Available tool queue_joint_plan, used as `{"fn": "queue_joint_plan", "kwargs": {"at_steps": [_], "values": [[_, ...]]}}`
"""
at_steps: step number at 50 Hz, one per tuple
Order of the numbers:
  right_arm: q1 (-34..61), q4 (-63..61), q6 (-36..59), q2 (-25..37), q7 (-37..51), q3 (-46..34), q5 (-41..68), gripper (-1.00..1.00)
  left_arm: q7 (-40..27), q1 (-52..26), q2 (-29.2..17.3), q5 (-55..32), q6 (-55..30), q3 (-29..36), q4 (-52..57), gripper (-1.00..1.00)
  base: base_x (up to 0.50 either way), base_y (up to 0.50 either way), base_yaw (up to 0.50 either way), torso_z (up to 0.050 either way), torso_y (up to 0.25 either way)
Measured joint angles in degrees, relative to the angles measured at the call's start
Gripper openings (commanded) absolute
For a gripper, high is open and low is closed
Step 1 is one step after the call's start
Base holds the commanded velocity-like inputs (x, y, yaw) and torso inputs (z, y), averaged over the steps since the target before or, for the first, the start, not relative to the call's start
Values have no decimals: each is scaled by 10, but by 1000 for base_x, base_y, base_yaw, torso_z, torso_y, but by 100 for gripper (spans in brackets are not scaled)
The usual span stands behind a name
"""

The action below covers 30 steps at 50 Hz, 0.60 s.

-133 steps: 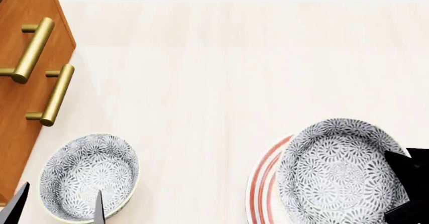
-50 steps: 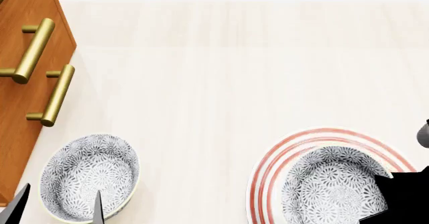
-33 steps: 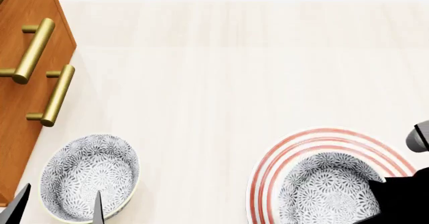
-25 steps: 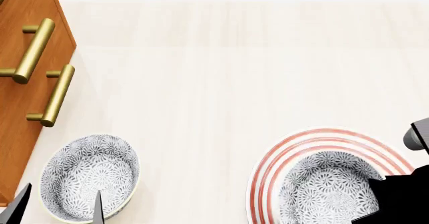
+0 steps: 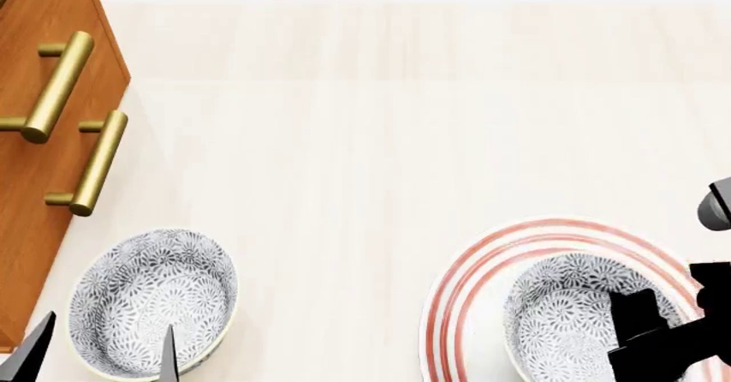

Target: Pick up the bowl and put it in the front on the plate.

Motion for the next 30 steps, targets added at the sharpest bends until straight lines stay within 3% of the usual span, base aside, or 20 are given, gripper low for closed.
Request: {"fn": "queue_joint_plan", "kwargs": {"at_steps": [19, 30], "values": [[31, -7, 33, 8, 0, 12, -11, 100, -2, -1, -1, -5, -1, 0, -2, 100, 0, 0, 0, 0, -1], [60, -31, 43, 45, 5, 31, -11, 100, -4, 0, -2, -5, -2, 1, 1, 100, 0, 0, 0, -1, -1]]}}
